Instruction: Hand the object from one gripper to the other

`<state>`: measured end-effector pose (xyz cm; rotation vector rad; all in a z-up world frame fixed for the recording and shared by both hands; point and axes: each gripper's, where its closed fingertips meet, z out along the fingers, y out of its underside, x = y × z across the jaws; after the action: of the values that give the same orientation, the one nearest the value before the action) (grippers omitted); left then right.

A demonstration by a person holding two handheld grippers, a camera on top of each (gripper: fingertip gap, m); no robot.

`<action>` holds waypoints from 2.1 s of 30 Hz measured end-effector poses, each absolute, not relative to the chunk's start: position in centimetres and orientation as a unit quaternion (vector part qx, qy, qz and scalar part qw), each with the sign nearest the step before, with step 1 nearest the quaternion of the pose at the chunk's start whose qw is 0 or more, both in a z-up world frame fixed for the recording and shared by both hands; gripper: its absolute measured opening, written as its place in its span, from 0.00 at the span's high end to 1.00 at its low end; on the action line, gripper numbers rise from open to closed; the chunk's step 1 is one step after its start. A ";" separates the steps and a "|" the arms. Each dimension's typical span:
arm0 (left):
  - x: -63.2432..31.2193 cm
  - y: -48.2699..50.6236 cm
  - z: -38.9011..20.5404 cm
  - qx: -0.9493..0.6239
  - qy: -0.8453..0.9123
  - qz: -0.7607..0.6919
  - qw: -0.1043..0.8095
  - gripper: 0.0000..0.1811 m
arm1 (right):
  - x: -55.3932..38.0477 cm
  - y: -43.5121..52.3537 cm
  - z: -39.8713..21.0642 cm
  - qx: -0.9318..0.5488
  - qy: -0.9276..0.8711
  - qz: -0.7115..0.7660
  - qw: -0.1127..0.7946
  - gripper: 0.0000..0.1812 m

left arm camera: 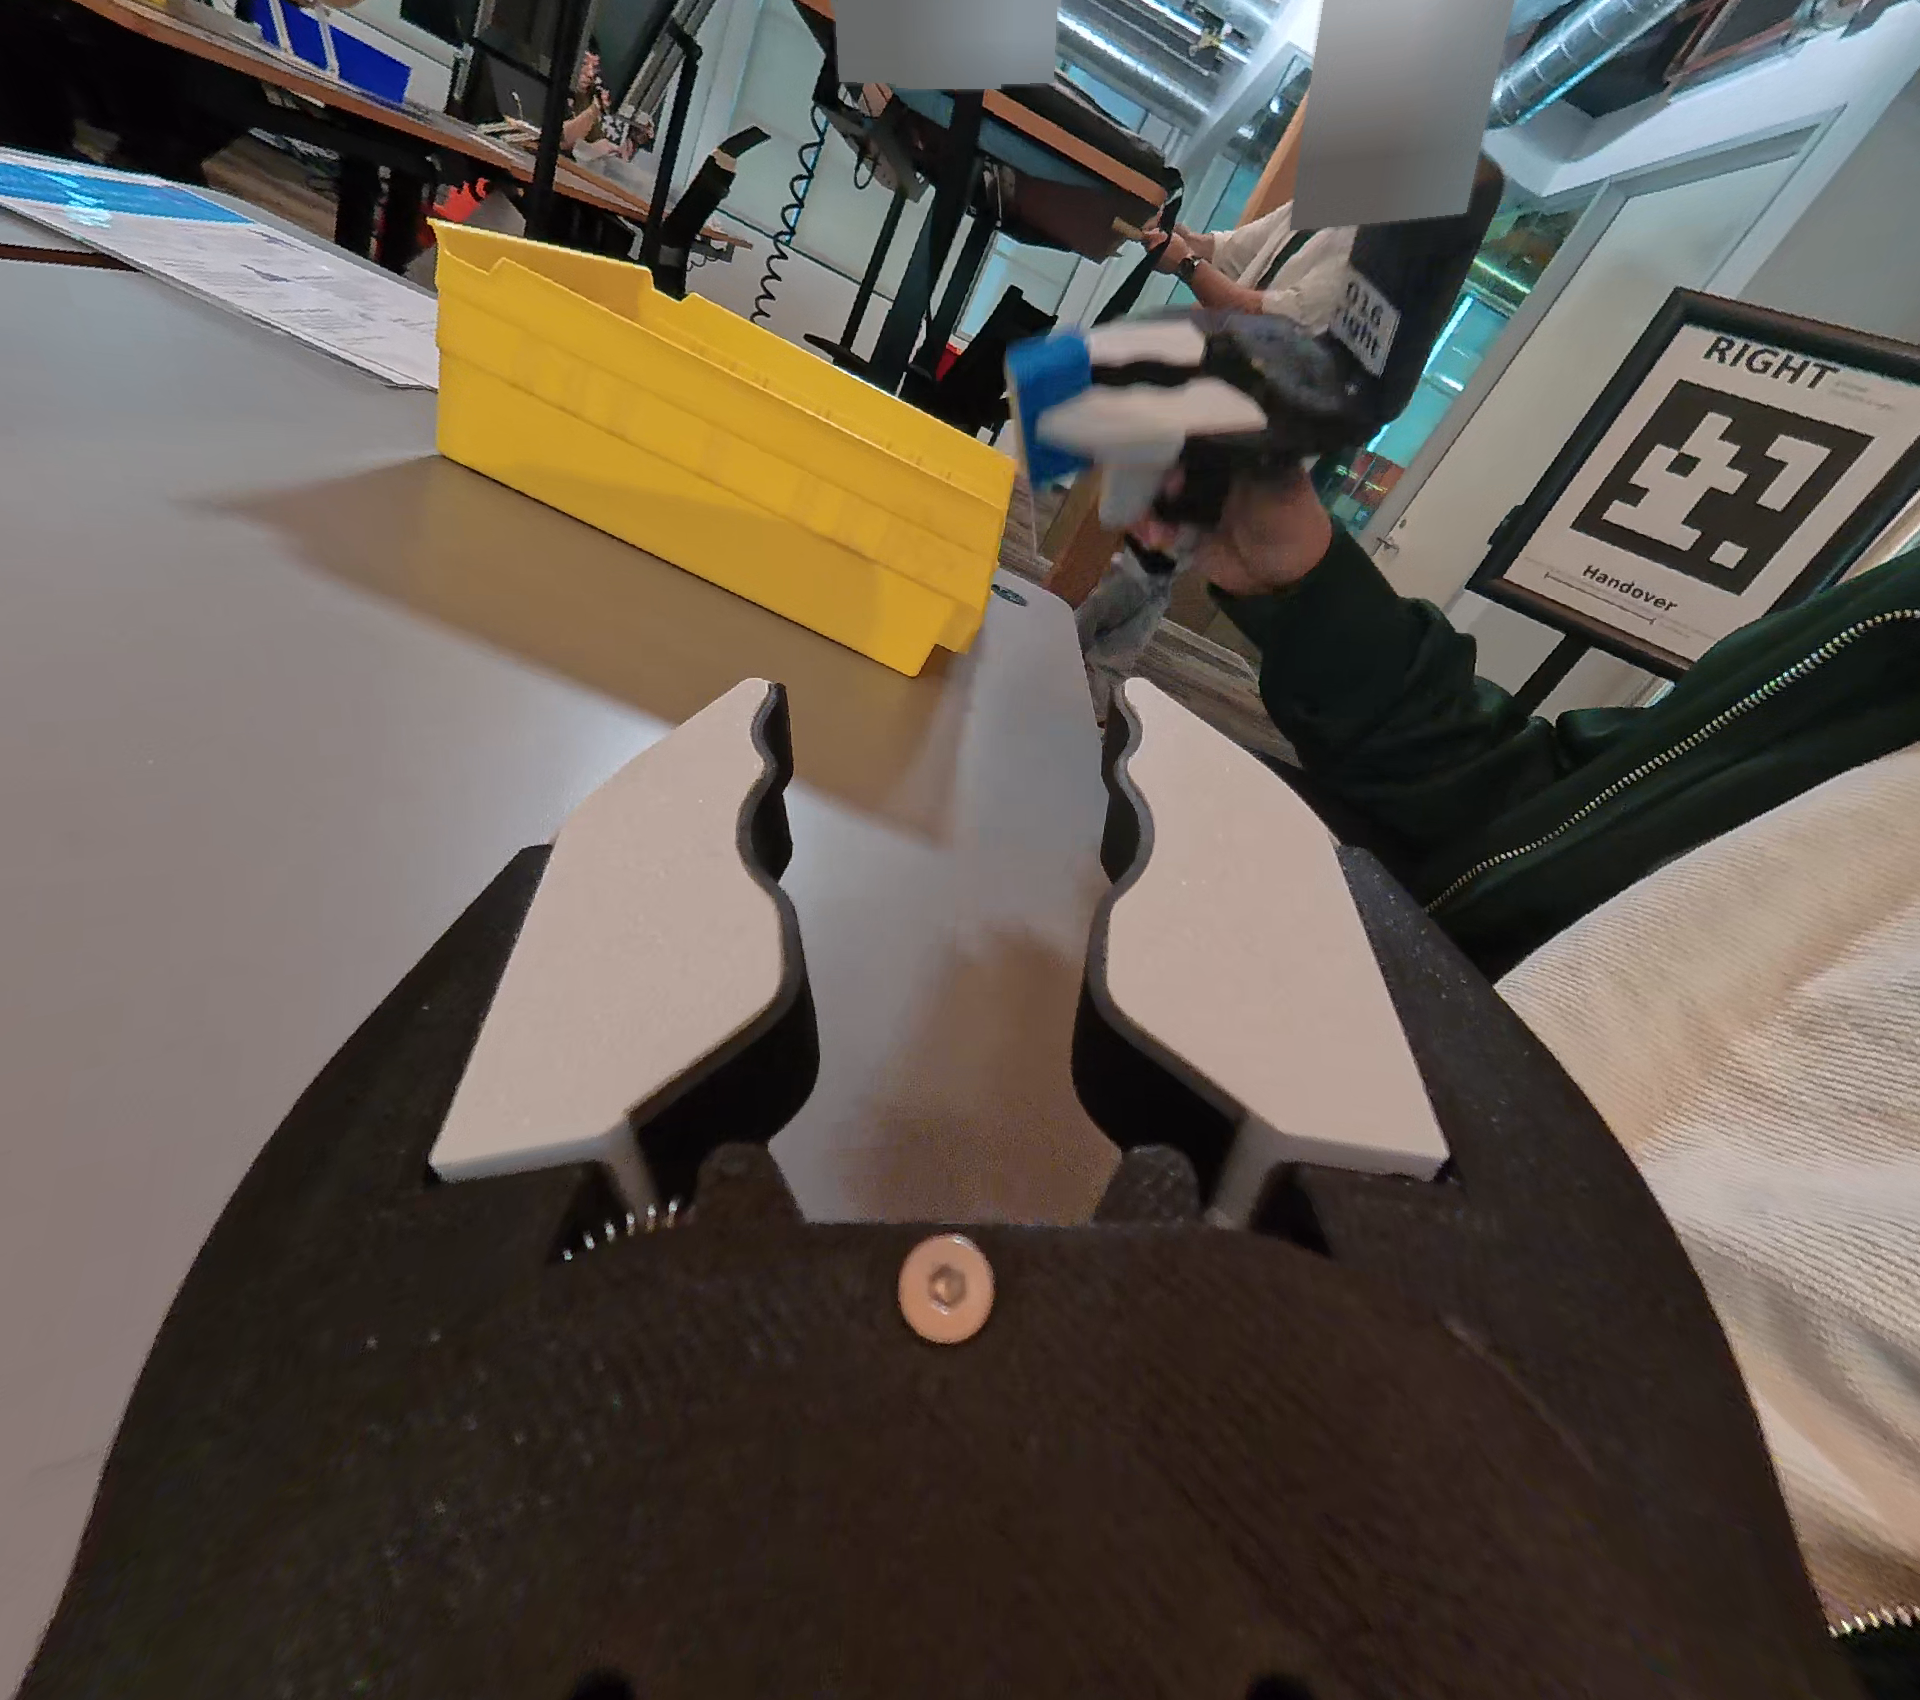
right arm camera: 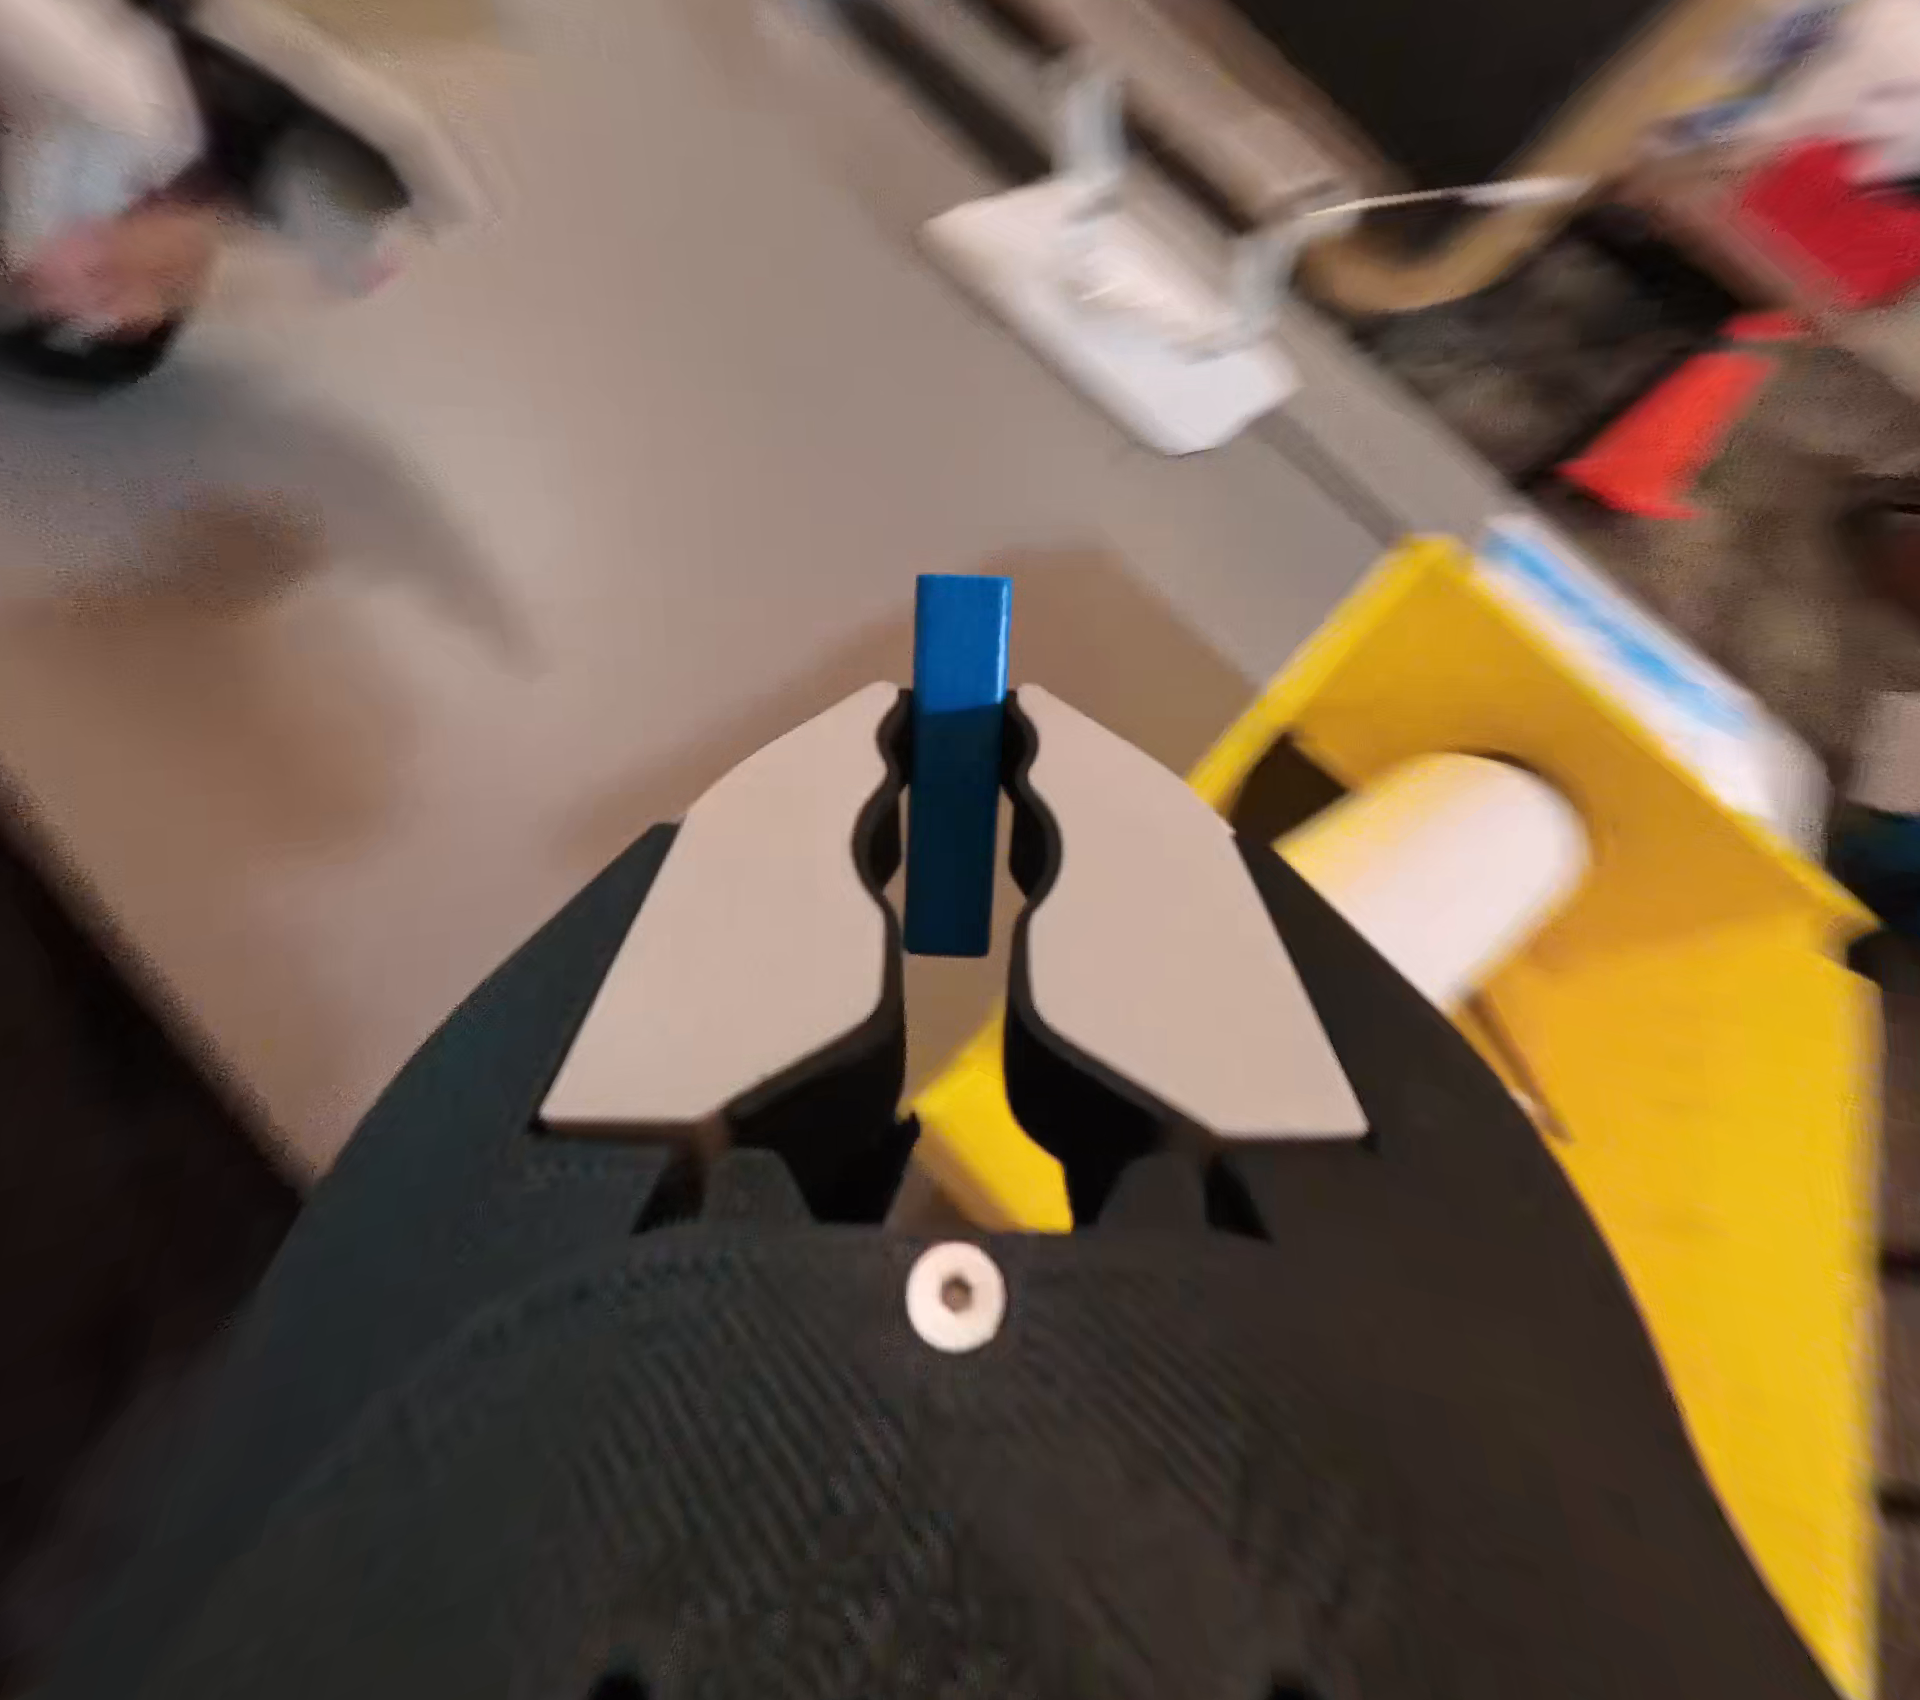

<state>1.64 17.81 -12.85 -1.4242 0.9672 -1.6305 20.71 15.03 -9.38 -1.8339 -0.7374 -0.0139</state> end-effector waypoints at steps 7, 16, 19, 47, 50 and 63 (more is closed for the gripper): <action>1.8 17.6 -12.9 -0.555 0.379 -0.641 0.371 0.68 | 38.4 14.6 -10.2 -0.815 0.013 -0.114 0.568 0.91; 2.0 17.2 -13.0 -0.554 0.392 -0.634 0.372 0.68 | 39.3 15.7 -15.1 -0.847 0.051 -0.067 0.525 0.91; 2.0 17.2 -12.9 -0.554 0.390 -0.635 0.373 0.68 | 39.3 15.9 -15.5 -0.850 0.051 -0.067 0.521 0.78; 1.9 17.5 -13.2 -0.570 0.395 -0.615 0.376 0.68 | 12.6 16.7 -10.2 -0.715 -0.224 0.153 0.644 0.80; 1.8 17.8 -13.3 -0.575 0.393 -0.611 0.377 0.68 | 9.9 17.0 -12.7 -0.730 -0.265 0.167 0.607 0.79; 0.2 20.1 -12.1 -0.592 0.384 -0.559 0.436 0.70 | 3.6 16.5 -16.2 -0.747 -0.314 0.242 0.534 0.75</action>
<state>0.18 20.09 -12.13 -1.4733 0.9548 -1.3903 3.57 16.54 -16.20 -1.7808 -0.7476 0.5761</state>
